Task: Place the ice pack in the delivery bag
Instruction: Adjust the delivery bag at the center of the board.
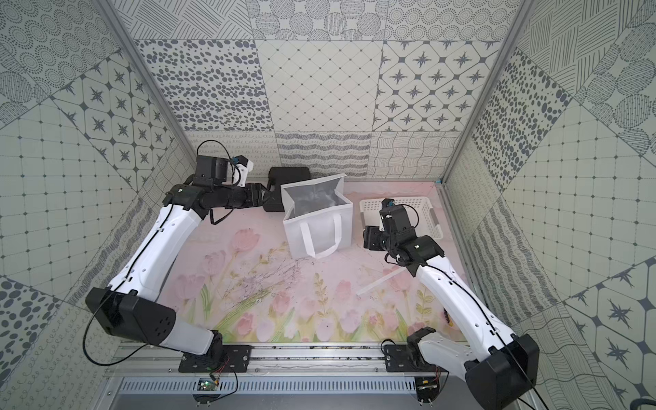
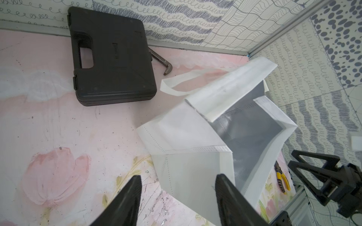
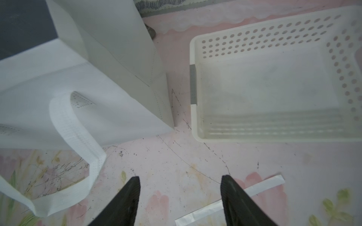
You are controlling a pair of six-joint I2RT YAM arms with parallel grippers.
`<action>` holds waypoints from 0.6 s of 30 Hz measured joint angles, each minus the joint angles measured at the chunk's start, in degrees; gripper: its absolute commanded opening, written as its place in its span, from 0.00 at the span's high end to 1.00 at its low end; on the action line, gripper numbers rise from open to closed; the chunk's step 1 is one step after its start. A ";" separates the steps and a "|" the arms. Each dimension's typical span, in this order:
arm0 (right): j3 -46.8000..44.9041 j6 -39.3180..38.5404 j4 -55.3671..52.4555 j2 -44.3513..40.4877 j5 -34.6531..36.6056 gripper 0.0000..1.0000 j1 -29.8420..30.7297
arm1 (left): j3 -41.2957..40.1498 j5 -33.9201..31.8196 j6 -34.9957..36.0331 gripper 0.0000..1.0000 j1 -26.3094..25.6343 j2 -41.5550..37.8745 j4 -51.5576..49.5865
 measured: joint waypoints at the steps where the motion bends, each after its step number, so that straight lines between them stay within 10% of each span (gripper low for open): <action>1: 0.31 -0.28 1.57 1.18 -0.39 0.38 1.55 | -0.70 1.09 -0.61 0.38 1.29 0.50 1.09; 18: 13.68 -2.10 13.73 22.84 -2.34 0.42 11.08 | 11.41 12.94 -11.39 0.47 5.14 27.61 19.17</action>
